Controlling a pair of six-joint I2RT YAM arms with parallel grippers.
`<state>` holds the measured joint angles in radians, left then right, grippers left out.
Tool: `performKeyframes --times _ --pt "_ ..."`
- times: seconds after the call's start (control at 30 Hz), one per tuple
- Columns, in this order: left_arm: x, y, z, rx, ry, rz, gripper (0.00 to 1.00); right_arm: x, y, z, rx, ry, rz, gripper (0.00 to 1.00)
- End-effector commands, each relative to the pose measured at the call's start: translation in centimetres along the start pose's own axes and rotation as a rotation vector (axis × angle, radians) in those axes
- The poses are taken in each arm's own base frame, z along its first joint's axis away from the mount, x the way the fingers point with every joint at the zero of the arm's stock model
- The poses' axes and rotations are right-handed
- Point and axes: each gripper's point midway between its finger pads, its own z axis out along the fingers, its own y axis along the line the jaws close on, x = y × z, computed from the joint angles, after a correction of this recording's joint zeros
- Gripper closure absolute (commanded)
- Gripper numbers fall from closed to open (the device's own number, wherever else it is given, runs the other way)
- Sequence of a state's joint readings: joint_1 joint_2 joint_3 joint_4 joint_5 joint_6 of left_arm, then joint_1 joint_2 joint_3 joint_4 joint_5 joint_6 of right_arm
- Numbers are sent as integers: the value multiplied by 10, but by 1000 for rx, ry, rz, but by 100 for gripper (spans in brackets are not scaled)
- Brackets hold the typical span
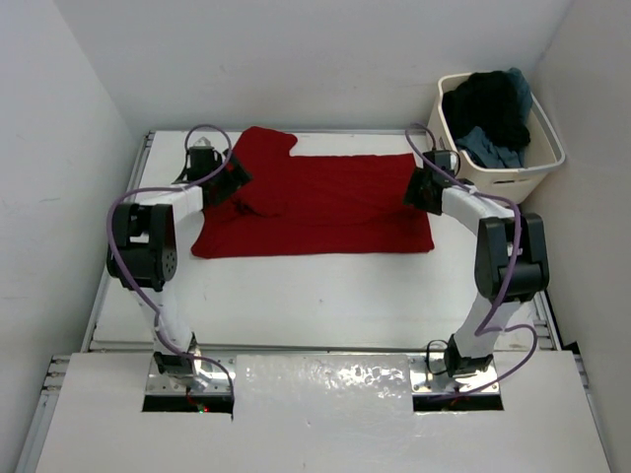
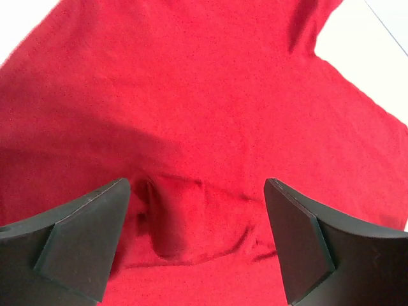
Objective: Fold and stack the t-shirts
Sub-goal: Fold the flattened tshirt in 1/3 of the way
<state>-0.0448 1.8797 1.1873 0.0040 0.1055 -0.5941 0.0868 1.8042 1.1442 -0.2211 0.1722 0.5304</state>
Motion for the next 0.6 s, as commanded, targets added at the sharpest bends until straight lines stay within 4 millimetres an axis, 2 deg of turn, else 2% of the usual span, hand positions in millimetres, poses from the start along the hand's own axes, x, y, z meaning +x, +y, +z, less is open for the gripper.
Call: performKeyframes --times 0.0,0.03,0.07,0.1,0.13,0.17,0.2,0.27,0.3,0.43,0.5,0.57 --pt "-29 -15 -11 8 -44 1 13 -25 16 -21 -68 -58 -42 41" --pt "-27 -13 -14 1 -48 4 10 -28 19 -31 -82 -75 -52 39" --pt "-34 -20 -25 23 -75 10 1 -26 23 -36 -99 -78 -84 25" --pt "-28 -18 -30 29 -63 12 0 -18 25 -39 -111 -69 -101 17" --pt "-24 -21 -34 41 -55 14 0 -19 29 -47 -128 -78 -115 3" --pt "-25 -25 -43 57 -56 20 0 -13 37 -52 -154 -78 -144 1" --pt "-21 -24 -46 54 -50 21 0 0 37 -52 -162 -57 -157 1" --pt "-1 -21 -52 37 -8 33 0 9 54 -56 -231 -58 -183 1" --pt "14 -21 -52 38 21 46 0 18 55 -53 -241 -41 -190 1" --pt "48 -27 -53 42 98 63 0 39 66 -42 -295 20 -186 1" --pt "61 -29 -53 40 132 63 0 43 69 -35 -304 29 -185 1" --pt "62 -30 -52 21 129 64 0 46 71 -27 -302 51 -188 1"
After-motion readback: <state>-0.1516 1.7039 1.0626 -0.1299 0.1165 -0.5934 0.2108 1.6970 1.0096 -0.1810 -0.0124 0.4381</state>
